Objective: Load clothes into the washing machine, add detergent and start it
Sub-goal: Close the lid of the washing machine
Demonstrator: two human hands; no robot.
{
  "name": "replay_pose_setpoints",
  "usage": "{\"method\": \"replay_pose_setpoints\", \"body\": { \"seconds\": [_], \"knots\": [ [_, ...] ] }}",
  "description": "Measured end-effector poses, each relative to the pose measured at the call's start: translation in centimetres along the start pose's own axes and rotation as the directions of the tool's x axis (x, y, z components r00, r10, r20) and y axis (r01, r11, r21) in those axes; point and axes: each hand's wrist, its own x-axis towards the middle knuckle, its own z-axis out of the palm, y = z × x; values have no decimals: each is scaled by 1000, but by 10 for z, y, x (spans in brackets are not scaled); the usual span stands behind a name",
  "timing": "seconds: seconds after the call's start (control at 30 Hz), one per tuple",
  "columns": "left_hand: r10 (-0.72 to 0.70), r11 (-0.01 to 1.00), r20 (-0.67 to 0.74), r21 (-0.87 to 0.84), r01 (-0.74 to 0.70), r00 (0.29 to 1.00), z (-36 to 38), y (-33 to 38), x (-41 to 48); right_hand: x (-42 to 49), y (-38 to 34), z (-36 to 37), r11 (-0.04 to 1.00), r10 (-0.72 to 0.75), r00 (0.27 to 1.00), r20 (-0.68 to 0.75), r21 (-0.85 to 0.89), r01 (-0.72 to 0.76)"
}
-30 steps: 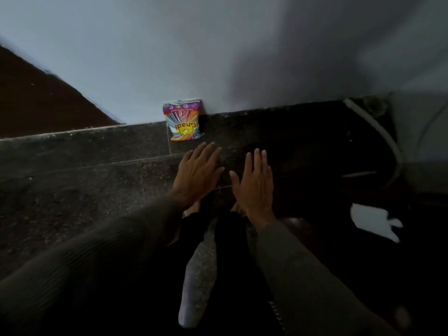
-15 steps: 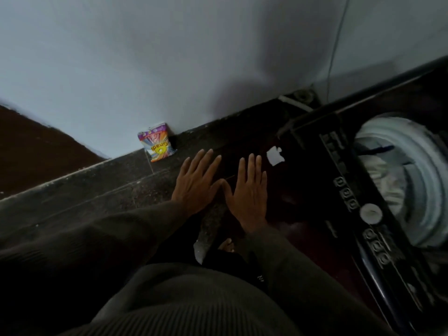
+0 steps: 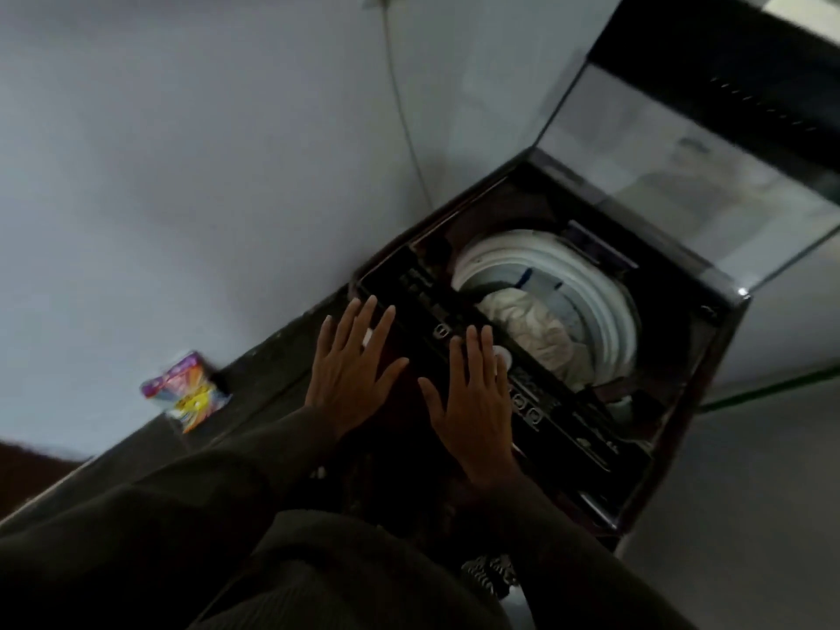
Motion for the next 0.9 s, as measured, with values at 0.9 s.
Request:
{"method": "replay_pose_setpoints", "body": {
  "seconds": [0.9],
  "knots": [
    [638, 756, -204, -16, -654, 742, -74, 190, 428, 244, 221, -164, 790, 570, 739, -360, -8, -613]
  ]
}}
